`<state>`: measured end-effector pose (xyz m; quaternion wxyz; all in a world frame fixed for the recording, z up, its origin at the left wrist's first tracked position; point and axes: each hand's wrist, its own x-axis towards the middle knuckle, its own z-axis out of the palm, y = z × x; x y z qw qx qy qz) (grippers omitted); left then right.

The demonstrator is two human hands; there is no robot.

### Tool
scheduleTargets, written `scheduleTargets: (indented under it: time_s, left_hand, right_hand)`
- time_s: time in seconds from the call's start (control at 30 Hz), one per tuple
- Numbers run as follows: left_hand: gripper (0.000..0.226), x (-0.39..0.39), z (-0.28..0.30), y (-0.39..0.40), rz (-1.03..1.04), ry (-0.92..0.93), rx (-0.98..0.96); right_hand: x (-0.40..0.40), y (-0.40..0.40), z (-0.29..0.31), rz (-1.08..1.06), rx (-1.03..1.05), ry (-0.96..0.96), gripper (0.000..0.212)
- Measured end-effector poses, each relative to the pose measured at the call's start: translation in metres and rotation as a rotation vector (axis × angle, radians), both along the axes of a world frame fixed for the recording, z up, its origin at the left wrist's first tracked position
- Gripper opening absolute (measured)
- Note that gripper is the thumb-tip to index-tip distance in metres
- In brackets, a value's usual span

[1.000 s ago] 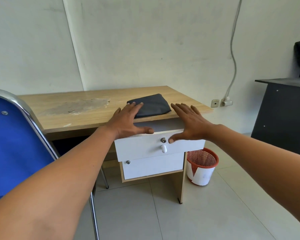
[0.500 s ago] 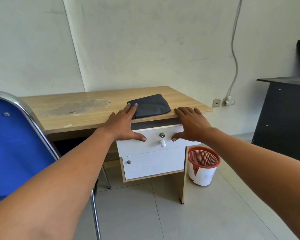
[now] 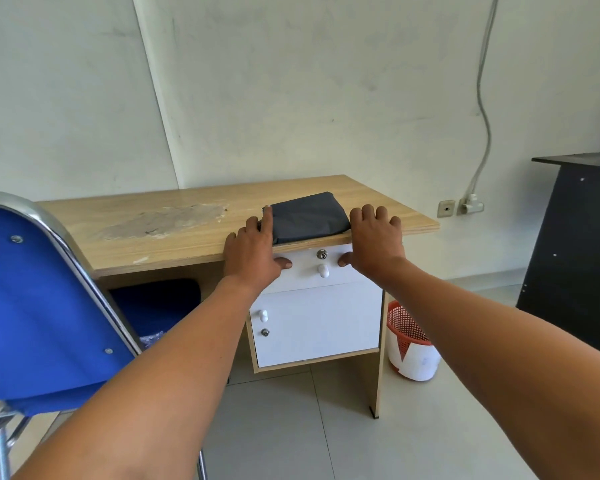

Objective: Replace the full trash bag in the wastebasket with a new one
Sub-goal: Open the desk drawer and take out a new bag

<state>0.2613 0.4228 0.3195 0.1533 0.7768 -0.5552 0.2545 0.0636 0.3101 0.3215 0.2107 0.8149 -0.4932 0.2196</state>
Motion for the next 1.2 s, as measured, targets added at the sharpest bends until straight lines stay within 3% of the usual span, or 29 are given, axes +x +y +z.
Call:
scheduleTargets:
  time_s: [0.3,0.5,0.63,0.73,0.97,1.07,1.2]
  left_hand:
    - [0.104,0.0,-0.01,-0.012,0.124,-0.117,-0.042]
    - [0.095,-0.003,-0.012,-0.016,0.173,-0.114,-0.086]
    - [0.092,-0.006,-0.012,-0.016,0.188,-0.105,-0.081]
    - [0.094,-0.004,-0.012,-0.016,0.167,-0.115,-0.085]
    - [0.129,0.003,-0.001,-0.008,0.029,0.031,-0.067]
    - [0.106,0.006,0.003,-0.005,-0.017,0.114,-0.095]
    - [0.077,0.013,0.001,-0.005,-0.121,0.095,-0.095]
  right_hand:
    - [0.004,-0.02,-0.012,0.007,-0.139,-0.082,0.061]
    - [0.006,-0.028,-0.018,0.016,-0.29,-0.116,0.031]
    - [0.003,-0.03,-0.016,0.04,-0.235,-0.066,0.037]
    - [-0.003,-0.027,-0.009,0.079,-0.11,-0.003,0.066]
    - [-0.023,-0.018,0.001,0.314,0.045,-0.18,0.102]
    - [-0.019,-0.014,0.006,0.413,0.108,-0.069,0.098]
    - [-0.01,-0.01,0.006,0.496,0.109,0.009,0.074]
